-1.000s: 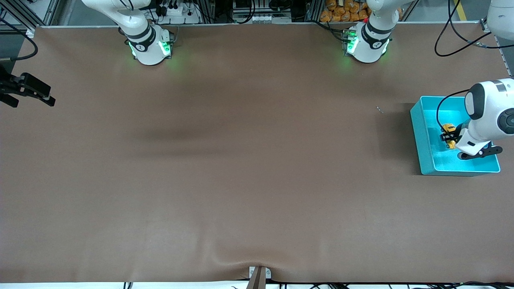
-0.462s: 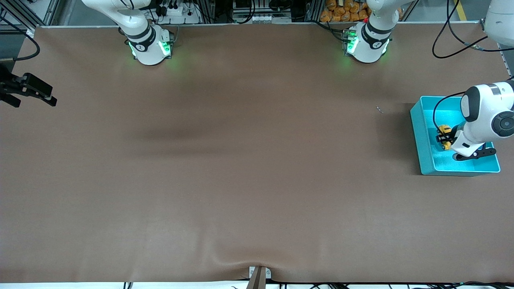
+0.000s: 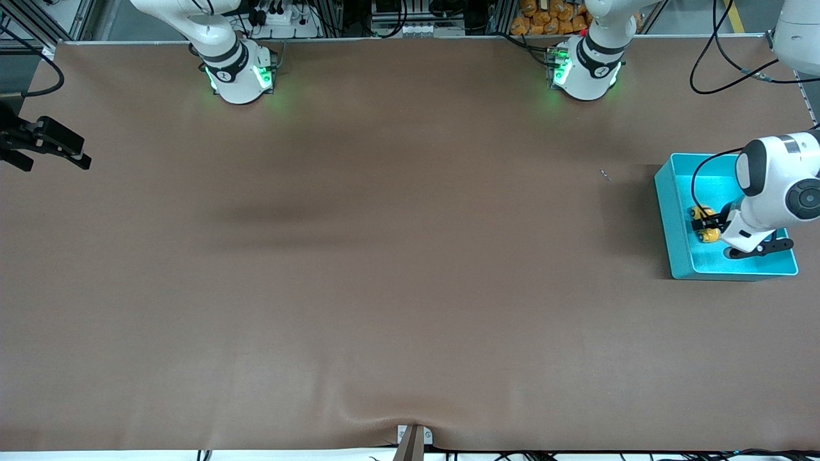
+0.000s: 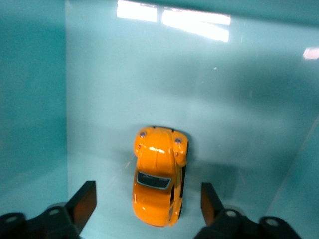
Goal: Wind and store yellow beetle car
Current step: 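Open the left gripper to drop the car in the bin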
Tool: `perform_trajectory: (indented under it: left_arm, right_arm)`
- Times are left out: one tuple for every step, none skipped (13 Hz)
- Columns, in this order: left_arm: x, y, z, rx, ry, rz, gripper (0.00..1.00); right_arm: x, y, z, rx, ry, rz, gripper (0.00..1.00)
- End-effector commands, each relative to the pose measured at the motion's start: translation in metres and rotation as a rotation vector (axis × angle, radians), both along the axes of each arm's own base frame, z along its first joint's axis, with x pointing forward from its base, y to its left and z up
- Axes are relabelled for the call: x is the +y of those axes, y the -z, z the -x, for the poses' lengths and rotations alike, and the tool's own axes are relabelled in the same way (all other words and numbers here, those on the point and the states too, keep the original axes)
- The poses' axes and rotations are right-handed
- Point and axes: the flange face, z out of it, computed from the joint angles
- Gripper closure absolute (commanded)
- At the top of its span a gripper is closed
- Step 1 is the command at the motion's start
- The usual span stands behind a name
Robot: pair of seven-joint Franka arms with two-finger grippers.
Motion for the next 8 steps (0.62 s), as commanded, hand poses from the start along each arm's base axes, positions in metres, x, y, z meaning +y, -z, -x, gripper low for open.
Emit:
perform_trajectory:
  left_arm:
    - [-0.002, -0.051, -0.01, -0.059, -0.004, -0.037, 0.0]
    - [-0.007, -0.076, -0.011, -0.062, -0.001, -0.054, 0.0]
    - [-0.017, -0.108, -0.015, -0.052, 0.017, -0.073, 0.0]
    - [-0.025, -0.147, -0.018, -0.033, 0.01, -0.077, 0.0]
    - [-0.04, -0.188, -0.025, -0.015, 0.015, -0.025, 0.0]
    - [-0.052, -0.231, -0.031, 0.008, 0.037, 0.045, 0.0]
    - [-0.056, -0.27, -0.034, 0.02, 0.058, 0.096, 0.0]
    - [-0.059, -0.303, -0.035, 0.012, 0.069, 0.142, 0.0]
  right_arm:
    - [0.003, -0.002, 0.008, -0.007, 0.001, 0.014, 0.0]
    - [0.003, -0.003, 0.009, -0.009, 0.001, 0.014, 0.0]
    - [0.003, -0.003, 0.009, -0.01, 0.001, 0.014, 0.0]
    - [0.003, -0.002, 0.008, -0.009, 0.001, 0.014, 0.0]
    - [0.003, -0.002, 0.008, -0.009, 0.001, 0.014, 0.0]
    - [0.003, -0.002, 0.008, -0.009, 0.001, 0.014, 0.0]
    - [0.003, -0.002, 0.008, -0.009, 0.001, 0.013, 0.0]
    - [0.003, -0.002, 0.008, -0.009, 0.001, 0.013, 0.0]
